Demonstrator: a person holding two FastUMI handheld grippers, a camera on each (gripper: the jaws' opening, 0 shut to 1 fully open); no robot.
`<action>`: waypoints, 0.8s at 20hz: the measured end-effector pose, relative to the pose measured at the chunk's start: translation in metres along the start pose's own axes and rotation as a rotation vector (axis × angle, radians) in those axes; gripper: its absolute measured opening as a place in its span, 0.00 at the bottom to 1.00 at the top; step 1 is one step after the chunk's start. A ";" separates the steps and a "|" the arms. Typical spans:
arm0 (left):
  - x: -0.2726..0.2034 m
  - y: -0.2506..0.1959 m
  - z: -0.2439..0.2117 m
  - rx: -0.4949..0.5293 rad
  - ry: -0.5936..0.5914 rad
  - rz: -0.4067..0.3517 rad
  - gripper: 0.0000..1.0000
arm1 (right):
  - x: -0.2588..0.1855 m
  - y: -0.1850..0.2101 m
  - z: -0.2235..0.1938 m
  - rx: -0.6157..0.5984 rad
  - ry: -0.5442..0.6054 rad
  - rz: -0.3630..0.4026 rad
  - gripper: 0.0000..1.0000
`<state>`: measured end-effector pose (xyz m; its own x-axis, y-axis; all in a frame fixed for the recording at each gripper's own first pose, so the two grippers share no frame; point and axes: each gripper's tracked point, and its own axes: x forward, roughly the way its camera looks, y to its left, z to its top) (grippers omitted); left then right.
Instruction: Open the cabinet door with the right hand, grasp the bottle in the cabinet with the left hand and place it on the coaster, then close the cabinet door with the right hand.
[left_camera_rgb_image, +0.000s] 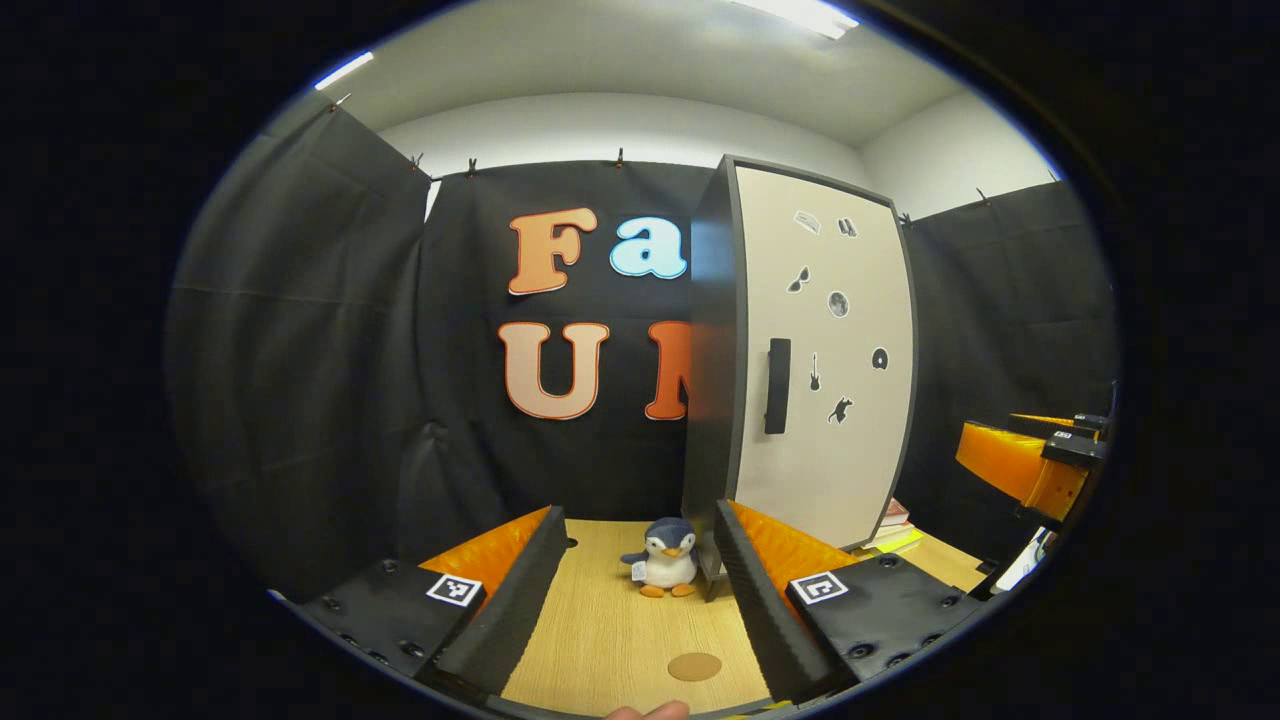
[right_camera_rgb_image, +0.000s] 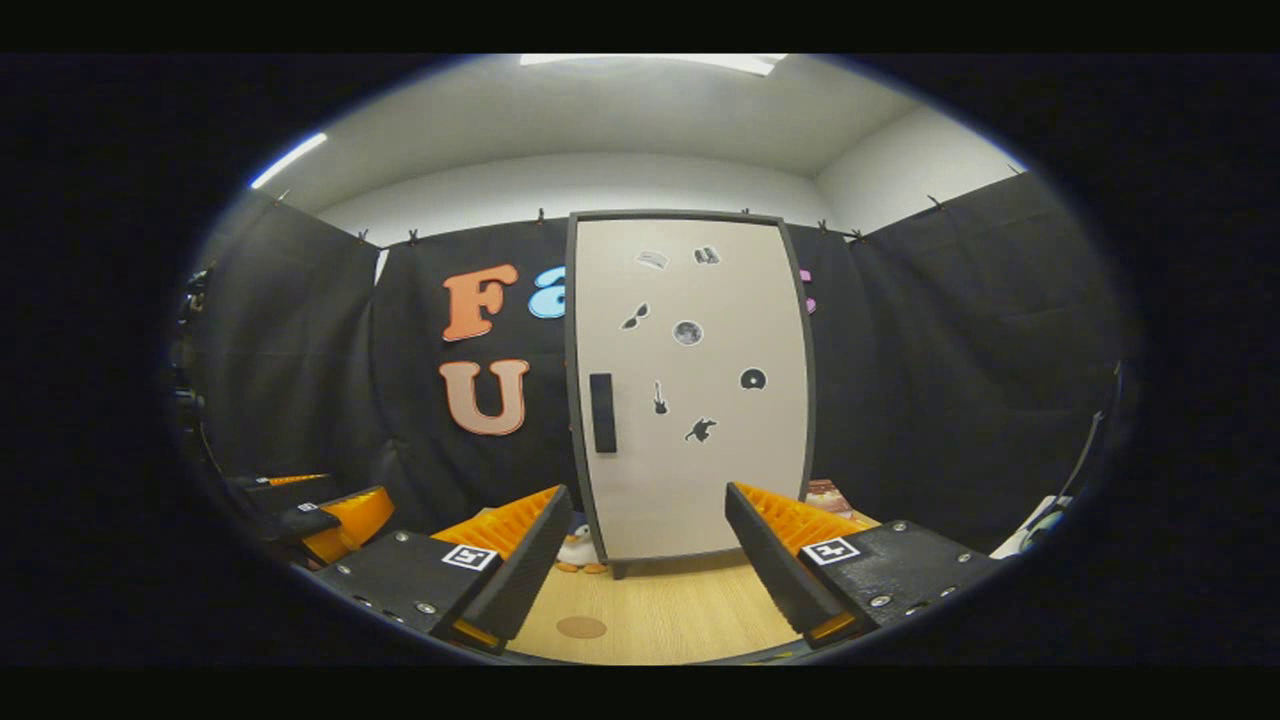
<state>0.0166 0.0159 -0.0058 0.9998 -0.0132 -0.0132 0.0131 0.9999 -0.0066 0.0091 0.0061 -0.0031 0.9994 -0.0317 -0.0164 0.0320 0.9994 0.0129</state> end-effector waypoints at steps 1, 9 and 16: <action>0.004 0.001 0.000 0.000 -0.002 -0.003 0.96 | 0.003 0.001 0.000 0.001 0.003 -0.006 0.95; 0.039 0.018 -0.011 -0.024 0.009 -0.063 0.96 | 0.044 0.018 -0.002 -0.001 -0.010 -0.049 0.95; 0.058 0.043 -0.031 -0.066 0.057 -0.036 0.99 | 0.104 0.043 0.006 -0.047 0.003 -0.015 0.95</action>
<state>0.0751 0.0574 -0.0380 0.9963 -0.0515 -0.0687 0.0464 0.9962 -0.0737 0.1148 0.0462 0.0013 0.9987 -0.0465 -0.0193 0.0458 0.9984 -0.0344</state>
